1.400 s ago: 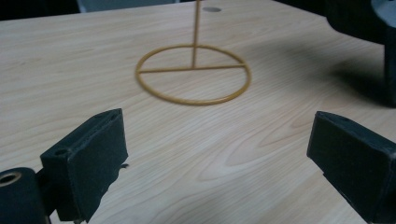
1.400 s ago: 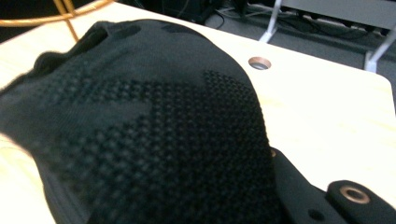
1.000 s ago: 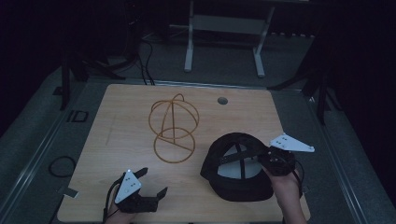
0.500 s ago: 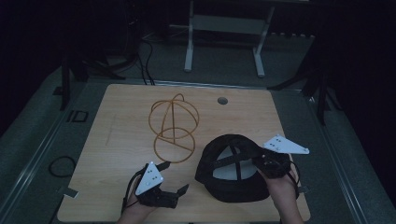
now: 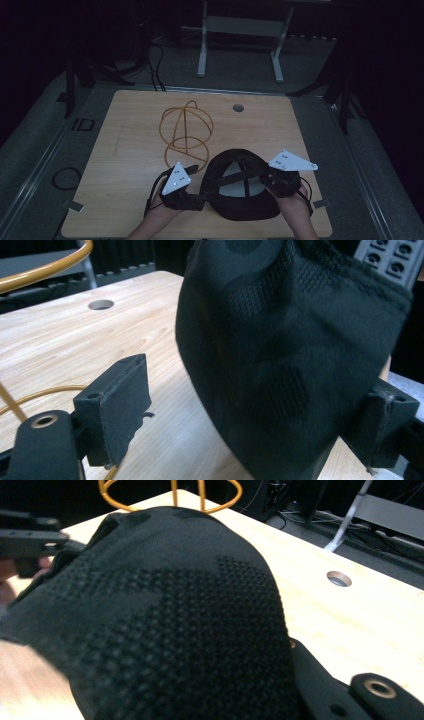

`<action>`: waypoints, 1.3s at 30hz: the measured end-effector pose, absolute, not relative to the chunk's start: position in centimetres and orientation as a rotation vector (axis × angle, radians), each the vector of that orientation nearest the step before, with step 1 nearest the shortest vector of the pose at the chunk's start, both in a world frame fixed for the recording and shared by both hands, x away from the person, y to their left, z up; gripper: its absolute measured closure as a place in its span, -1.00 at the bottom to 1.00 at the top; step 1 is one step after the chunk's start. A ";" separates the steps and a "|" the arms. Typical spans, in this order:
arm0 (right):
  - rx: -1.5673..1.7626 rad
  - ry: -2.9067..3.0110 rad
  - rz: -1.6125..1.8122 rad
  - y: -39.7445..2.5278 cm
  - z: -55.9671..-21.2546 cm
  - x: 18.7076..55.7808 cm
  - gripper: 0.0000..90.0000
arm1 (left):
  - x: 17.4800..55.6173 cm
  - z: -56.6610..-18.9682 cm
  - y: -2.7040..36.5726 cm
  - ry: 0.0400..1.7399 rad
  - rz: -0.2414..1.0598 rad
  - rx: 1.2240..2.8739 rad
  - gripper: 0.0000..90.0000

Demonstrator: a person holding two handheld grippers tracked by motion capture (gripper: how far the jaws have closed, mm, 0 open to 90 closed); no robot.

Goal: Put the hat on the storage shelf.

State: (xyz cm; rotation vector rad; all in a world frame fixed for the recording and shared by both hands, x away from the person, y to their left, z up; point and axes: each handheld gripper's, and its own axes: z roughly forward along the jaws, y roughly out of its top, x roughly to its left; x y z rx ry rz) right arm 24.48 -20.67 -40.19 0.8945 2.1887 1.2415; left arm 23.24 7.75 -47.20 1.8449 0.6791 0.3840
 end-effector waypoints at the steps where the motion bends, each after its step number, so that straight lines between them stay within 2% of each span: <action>1: 0.885 2.194 1.238 -20.6 -40.2 24.4 0.97 | 23.3 -47.1 7.7 0.679 0.395 1.850 -0.59; 5: 0.845 2.209 1.249 -20.2 -40.4 23.9 0.97 | 23.6 -46.9 7.6 0.715 0.399 1.822 -0.30; 8: 0.800 2.220 1.224 -19.8 -40.6 23.5 0.97 | 23.8 -46.7 7.4 0.755 0.429 1.807 0.05; 13: 0.781 2.247 1.209 -19.4 -40.8 23.2 0.97 | 24.1 -46.3 7.5 0.819 0.468 1.768 0.80; 15: 0.789 2.252 1.207 -19.4 -41.0 23.1 0.97 | 24.2 -46.0 7.5 0.828 0.459 1.757 0.95; 25: 0.822 2.232 1.279 -20.5 -42.0 22.4 0.91 | 23.6 -44.7 6.6 0.780 0.563 1.763 0.98; 29: 0.809 2.251 1.284 -20.8 -42.4 21.9 0.68 | 23.7 -44.1 6.4 0.782 0.566 1.758 0.98; 35: 0.781 2.319 1.346 -21.8 -42.7 21.1 0.16 | 23.6 -43.2 6.6 0.773 0.578 1.752 0.98; 39: 0.717 2.375 1.391 -22.5 -42.7 20.3 -0.04 | 23.3 -42.8 6.9 0.760 0.604 1.745 0.98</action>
